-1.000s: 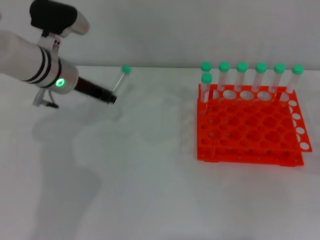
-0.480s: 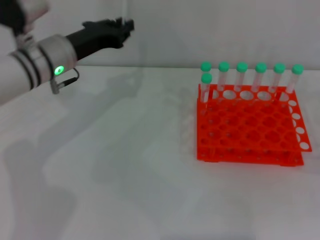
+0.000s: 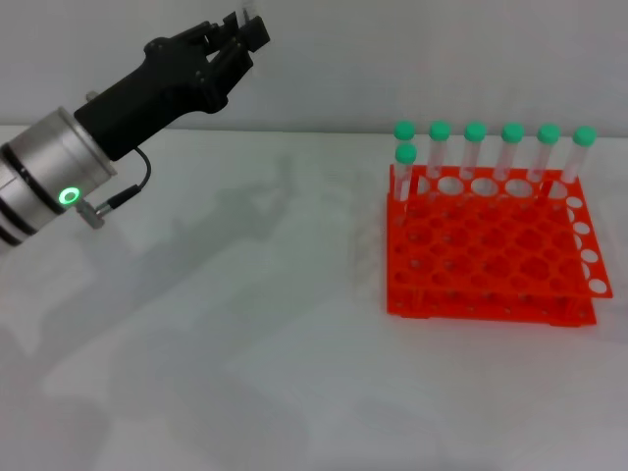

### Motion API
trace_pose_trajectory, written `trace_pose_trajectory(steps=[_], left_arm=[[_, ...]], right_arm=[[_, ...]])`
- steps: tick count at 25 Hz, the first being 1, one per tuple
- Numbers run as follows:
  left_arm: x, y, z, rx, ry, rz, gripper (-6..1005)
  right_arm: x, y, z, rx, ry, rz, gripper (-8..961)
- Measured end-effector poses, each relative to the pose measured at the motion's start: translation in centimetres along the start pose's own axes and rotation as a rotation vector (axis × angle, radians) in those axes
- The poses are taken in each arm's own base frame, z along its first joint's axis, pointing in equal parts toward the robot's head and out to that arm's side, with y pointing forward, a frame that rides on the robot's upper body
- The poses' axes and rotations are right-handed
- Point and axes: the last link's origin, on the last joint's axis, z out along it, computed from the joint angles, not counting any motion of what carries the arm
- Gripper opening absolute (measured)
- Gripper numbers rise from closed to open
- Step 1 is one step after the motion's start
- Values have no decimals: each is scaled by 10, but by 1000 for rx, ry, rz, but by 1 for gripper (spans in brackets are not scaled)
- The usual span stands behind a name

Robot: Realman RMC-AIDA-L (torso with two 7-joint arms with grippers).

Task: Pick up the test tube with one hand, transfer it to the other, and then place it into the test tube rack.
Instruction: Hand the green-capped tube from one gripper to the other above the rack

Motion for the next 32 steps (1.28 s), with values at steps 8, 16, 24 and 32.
trace_pose_trajectory(steps=[8,16,24,32], left_arm=[[-11,36,-3,-253,-93,-88,205],[-39,65,4,-468,-293,8,206],[-56,91,12,-545,-241,92,207],[-67,97,0,-488,-188,88,208]], right_arm=[[-2,2,1,-11,-6,-2,850],[-8,22,6,-115,-25,-23,844],[-21,31,6,-395,1,89,839],[-52,-4,4,-651,67,182,833]])
